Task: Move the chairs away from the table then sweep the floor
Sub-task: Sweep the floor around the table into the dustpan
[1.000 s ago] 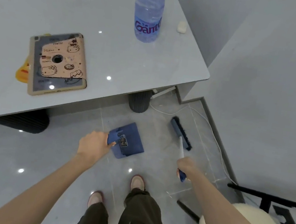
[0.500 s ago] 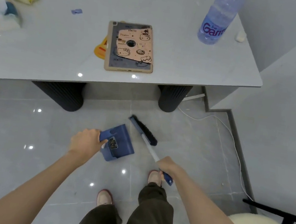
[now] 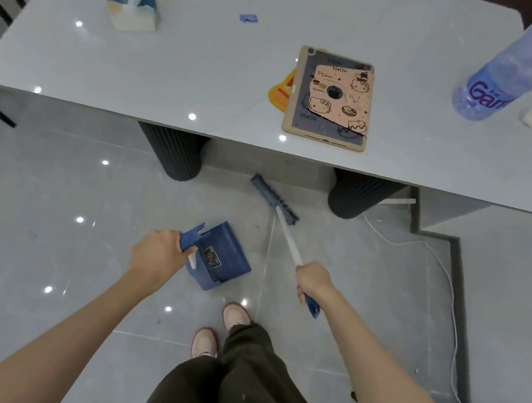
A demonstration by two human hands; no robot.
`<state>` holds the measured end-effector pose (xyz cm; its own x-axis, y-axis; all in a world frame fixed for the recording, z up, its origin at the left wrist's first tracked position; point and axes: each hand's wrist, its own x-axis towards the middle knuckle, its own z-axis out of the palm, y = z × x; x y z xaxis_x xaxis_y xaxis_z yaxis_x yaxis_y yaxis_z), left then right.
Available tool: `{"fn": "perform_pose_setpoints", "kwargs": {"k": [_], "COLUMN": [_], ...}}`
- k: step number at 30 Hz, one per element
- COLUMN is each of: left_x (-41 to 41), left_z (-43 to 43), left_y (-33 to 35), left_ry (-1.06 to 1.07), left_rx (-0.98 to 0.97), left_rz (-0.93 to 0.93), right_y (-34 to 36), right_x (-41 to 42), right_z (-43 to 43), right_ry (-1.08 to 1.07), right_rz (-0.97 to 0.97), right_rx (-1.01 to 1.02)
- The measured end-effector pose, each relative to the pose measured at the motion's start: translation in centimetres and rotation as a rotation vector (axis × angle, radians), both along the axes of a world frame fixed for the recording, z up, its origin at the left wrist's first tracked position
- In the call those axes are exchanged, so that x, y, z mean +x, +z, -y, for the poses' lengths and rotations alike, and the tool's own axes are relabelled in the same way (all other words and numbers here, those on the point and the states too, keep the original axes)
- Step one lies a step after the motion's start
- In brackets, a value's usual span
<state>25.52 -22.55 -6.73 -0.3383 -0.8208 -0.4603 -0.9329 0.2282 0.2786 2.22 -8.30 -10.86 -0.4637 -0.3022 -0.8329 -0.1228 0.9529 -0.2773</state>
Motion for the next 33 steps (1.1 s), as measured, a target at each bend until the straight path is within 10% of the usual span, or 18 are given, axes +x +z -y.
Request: {"fn": "perform_pose_setpoints", "kwargs": {"k": [15,33], "left_x": [-1.2,1.1], "left_z": [3.9,1.7], "left_y": [-1.1,-0.3], "left_ry": [0.118,0.262], "left_rx": [0.014,0.023], "left_rz": [0.058,-0.051], "right_y": [-2.1,4.9], "right_x": [-4.6,-0.2], "right_z": [5.6,4.3], "right_ry": [0.184,0.156], "right_rz": [0.071,0.271], "right_rx": [0.235,0.004]}}
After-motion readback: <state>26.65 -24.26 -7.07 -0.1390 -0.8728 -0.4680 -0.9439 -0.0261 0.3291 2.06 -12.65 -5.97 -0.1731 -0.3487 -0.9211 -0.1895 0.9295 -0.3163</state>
